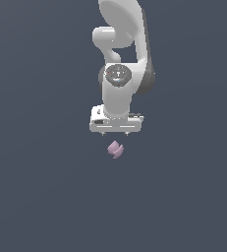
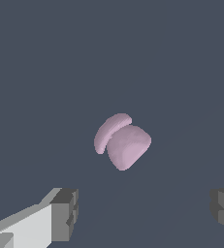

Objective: Pick up the object and move it to a goal position.

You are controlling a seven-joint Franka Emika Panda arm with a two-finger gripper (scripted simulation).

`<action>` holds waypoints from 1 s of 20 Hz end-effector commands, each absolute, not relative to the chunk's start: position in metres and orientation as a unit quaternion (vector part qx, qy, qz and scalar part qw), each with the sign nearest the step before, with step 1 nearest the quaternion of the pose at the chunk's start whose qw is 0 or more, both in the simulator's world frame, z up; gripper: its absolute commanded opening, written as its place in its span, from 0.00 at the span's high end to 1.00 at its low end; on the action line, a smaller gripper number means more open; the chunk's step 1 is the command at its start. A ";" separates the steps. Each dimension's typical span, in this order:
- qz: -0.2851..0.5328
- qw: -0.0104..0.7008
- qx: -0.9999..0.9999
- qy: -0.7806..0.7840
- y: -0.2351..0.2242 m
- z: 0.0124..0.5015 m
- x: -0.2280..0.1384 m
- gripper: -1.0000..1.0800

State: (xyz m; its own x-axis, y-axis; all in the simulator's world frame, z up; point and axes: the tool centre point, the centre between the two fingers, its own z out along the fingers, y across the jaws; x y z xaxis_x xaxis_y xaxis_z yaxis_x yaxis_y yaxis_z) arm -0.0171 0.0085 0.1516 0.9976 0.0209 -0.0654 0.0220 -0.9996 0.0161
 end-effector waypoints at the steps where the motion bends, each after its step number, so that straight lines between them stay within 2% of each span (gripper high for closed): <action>1: -0.033 0.008 0.999 0.011 0.008 0.152 -0.017 0.04; 20: -0.015 0.018 1.000 -0.021 -0.002 0.155 -0.010 0.04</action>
State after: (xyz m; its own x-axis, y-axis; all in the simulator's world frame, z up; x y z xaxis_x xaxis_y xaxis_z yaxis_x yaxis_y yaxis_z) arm -0.0104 -0.0026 0.1566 0.9990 -0.0314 -0.0305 -0.0303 -0.9989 0.0370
